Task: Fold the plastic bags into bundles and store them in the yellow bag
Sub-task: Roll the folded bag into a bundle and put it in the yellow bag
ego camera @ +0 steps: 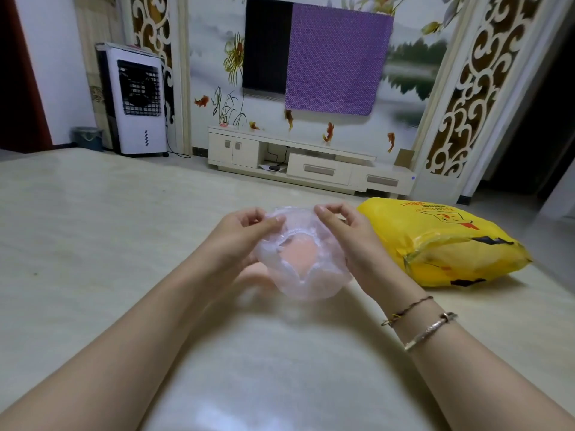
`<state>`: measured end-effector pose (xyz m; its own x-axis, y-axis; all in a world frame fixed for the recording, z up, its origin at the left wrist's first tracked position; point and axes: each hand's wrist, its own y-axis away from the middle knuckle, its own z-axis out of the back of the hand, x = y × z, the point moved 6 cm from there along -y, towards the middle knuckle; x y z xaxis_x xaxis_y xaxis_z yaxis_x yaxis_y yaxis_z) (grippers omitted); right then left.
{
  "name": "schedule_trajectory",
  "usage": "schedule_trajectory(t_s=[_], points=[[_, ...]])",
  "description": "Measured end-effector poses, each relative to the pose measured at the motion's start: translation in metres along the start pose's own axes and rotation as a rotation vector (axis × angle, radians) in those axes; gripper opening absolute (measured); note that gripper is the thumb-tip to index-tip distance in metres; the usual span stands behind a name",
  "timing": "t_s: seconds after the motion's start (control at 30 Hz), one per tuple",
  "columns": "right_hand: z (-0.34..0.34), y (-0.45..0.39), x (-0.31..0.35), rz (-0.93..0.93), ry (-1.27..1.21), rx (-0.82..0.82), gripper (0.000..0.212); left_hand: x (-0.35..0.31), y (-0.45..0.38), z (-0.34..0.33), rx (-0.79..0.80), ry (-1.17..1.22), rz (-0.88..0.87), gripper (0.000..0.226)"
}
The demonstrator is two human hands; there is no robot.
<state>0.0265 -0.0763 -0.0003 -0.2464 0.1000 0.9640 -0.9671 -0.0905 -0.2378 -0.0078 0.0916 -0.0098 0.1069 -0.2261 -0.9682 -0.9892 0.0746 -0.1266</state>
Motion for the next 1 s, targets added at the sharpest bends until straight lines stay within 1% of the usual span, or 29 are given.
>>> schedule_trajectory(t_s=[0.03,0.07,0.13,0.17,0.2,0.23,0.27,0.33,0.37,0.43,0.5,0.57,0.63,0.67,0.7,0.73,0.77,0.8,0.87,0.93,1.0], points=[[-0.003,-0.001,-0.005,-0.053,0.058,0.039,0.038,-0.006,-0.001,0.005,-0.084,-0.005,-0.074,0.015],[-0.007,0.001,-0.006,-0.114,0.095,0.082,0.044,-0.011,-0.001,0.008,-0.146,-0.005,-0.136,0.02],[-0.017,0.009,-0.012,-0.244,0.14,0.155,0.041,-0.021,0.002,0.011,-0.22,-0.014,-0.257,0.025],[-0.02,0.011,-0.015,-0.281,0.155,0.185,0.042,-0.026,0.005,0.012,-0.243,-0.035,-0.309,0.026],[-0.023,0.014,-0.014,-0.291,0.132,0.212,0.038,-0.028,0.006,0.013,-0.265,-0.051,-0.345,0.026],[-0.026,0.015,-0.014,-0.287,0.081,0.217,0.025,-0.029,0.007,0.015,-0.291,-0.074,-0.373,0.026],[-0.026,0.015,-0.014,-0.291,0.008,0.199,0.015,-0.03,0.006,0.018,-0.322,-0.1,-0.388,0.025],[-0.021,0.014,-0.013,-0.315,-0.111,0.094,0.011,-0.027,0.004,0.026,-0.388,-0.186,-0.377,0.029],[-0.018,0.012,-0.014,-0.304,-0.128,0.028,0.012,-0.024,0.003,0.029,-0.412,-0.235,-0.344,0.032],[-0.01,0.01,-0.013,-0.255,-0.127,-0.083,0.011,-0.016,0.001,0.033,-0.429,-0.243,-0.202,0.032],[-0.002,0.006,-0.016,-0.217,-0.073,-0.157,0.018,-0.006,0.002,0.031,-0.371,-0.178,-0.02,0.021],[0.005,0.003,-0.018,-0.189,-0.012,-0.192,0.024,-0.002,0.005,0.023,-0.198,-0.04,0.146,0.009],[0.009,0.002,-0.017,-0.164,0.031,-0.215,0.028,0.001,0.01,0.014,0.02,0.077,0.25,0.02],[0.01,0.001,-0.017,-0.159,0.042,-0.217,0.029,0.002,0.011,0.013,0.068,0.077,0.265,0.024],[0.01,0.001,-0.016,-0.16,0.04,-0.218,0.031,0.004,0.012,0.012,0.074,0.047,0.256,0.022],[0.011,0.001,-0.016,-0.176,0.032,-0.213,0.034,0.005,0.011,0.012,0.04,0.02,0.233,0.016],[0.011,0.001,-0.016,-0.209,0.02,-0.207,0.034,0.005,0.01,0.014,-0.031,-0.006,0.197,0.012],[0.011,0.002,-0.019,-0.268,0.013,-0.189,0.033,0.003,0.008,0.016,-0.114,-0.052,0.138,0.013],[0.006,0.006,-0.022,-0.395,-0.038,-0.116,0.025,-0.004,0.003,0.025,-0.289,-0.266,-0.031,0.014],[0.0,0.008,-0.021,-0.399,-0.049,-0.059,0.011,-0.014,0.003,0.029,-0.401,-0.452,-0.182,0.013],[-0.001,0.007,-0.021,-0.339,0.019,-0.068,0.014,-0.018,0.006,0.031,-0.453,-0.549,-0.245,0.014]])
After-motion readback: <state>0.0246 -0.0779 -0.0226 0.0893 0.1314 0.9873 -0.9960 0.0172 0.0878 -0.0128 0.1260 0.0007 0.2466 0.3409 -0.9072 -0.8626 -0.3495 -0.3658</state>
